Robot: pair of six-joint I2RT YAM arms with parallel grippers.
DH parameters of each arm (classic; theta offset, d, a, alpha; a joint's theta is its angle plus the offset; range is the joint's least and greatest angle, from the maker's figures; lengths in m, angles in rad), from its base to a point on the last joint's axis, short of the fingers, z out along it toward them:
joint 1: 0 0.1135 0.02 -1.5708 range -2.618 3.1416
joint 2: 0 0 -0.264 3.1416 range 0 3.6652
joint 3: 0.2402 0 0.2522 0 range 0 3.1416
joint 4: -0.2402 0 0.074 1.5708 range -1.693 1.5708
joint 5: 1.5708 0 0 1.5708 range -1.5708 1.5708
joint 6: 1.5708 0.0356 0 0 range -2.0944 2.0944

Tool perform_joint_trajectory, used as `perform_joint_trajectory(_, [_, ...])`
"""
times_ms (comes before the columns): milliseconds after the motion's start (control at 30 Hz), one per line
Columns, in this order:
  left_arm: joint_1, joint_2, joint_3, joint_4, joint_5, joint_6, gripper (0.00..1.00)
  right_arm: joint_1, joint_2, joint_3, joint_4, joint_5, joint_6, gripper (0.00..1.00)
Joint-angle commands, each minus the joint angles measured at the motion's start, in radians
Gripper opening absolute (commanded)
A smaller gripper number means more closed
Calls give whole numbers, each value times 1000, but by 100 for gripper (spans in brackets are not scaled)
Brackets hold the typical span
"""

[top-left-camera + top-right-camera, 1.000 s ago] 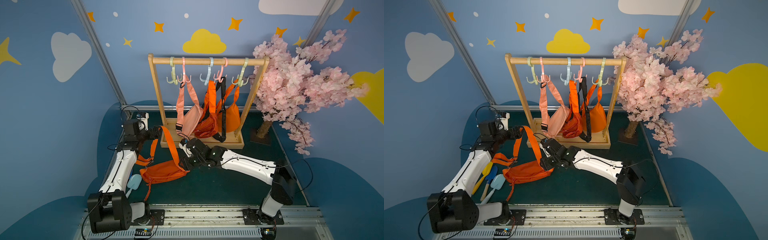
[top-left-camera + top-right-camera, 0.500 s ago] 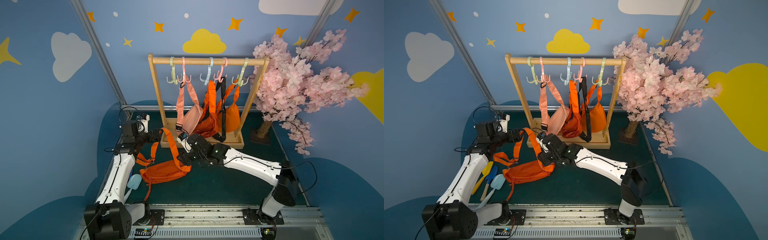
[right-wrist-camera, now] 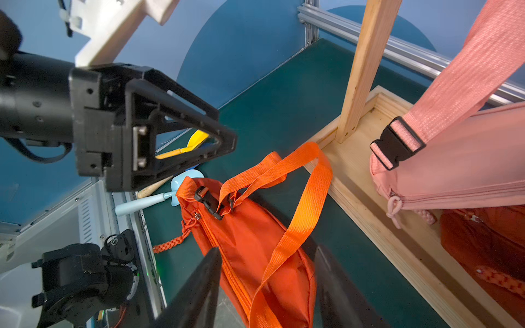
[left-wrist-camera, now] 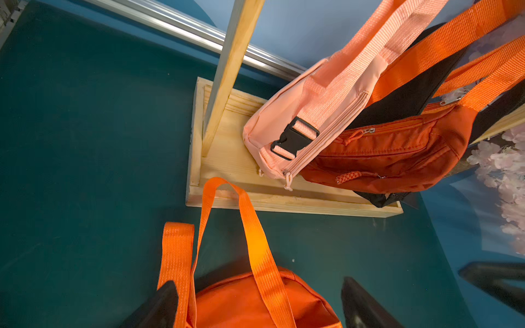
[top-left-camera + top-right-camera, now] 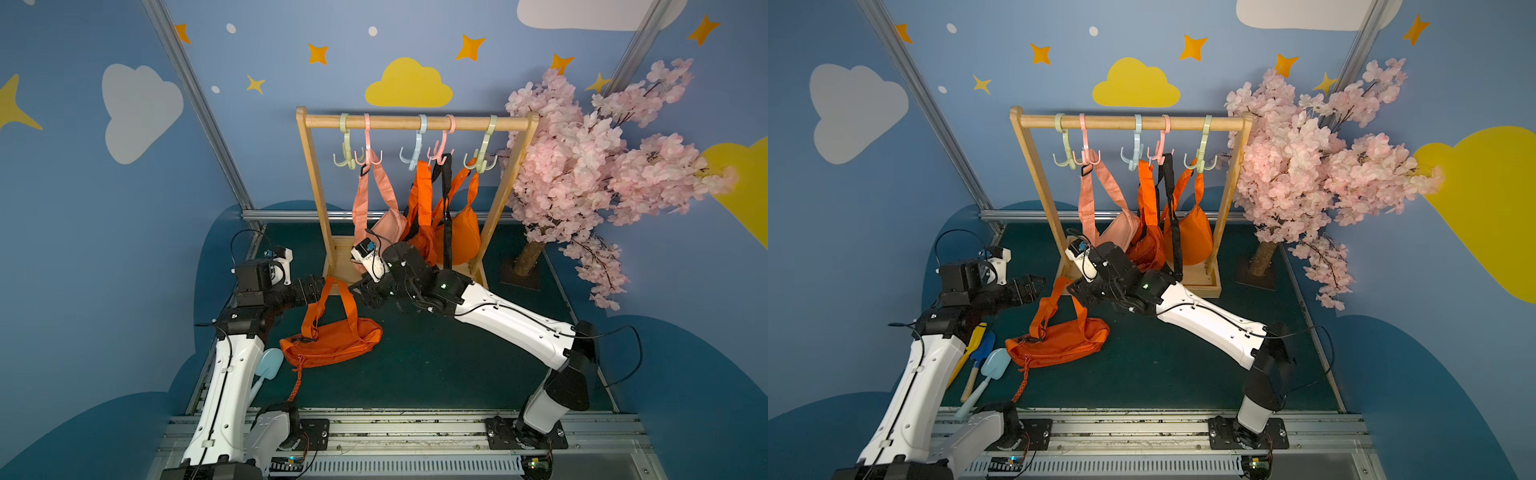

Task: Take the bag off the hook
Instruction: Place the bag at the center of the board, then pick up the bag from the hook.

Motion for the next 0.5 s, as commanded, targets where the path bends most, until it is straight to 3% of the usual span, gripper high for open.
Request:
perform_joint_trajectory(0, [-2, -13, 39, 2, 56, -16, 88, -28, -40, 14, 2, -28, -24, 54])
perform_joint_trajectory(133, [-15, -14, 36, 91, 137, -16, 87, -63, -67, 18, -6, -41, -53, 53])
perform_joint_trajectory(300, [-61, 24, 31, 222, 159, 3, 87, -108, -95, 9, -7, -60, -119, 54])
perform_joint_trajectory(400, [-94, 76, 64, 272, 161, 20, 87, -138, -106, -3, 11, -45, -132, 70])
perform_joint_trajectory(467, [-119, 104, 83, 308, 159, 39, 87, -155, -109, -8, 24, -52, -149, 71])
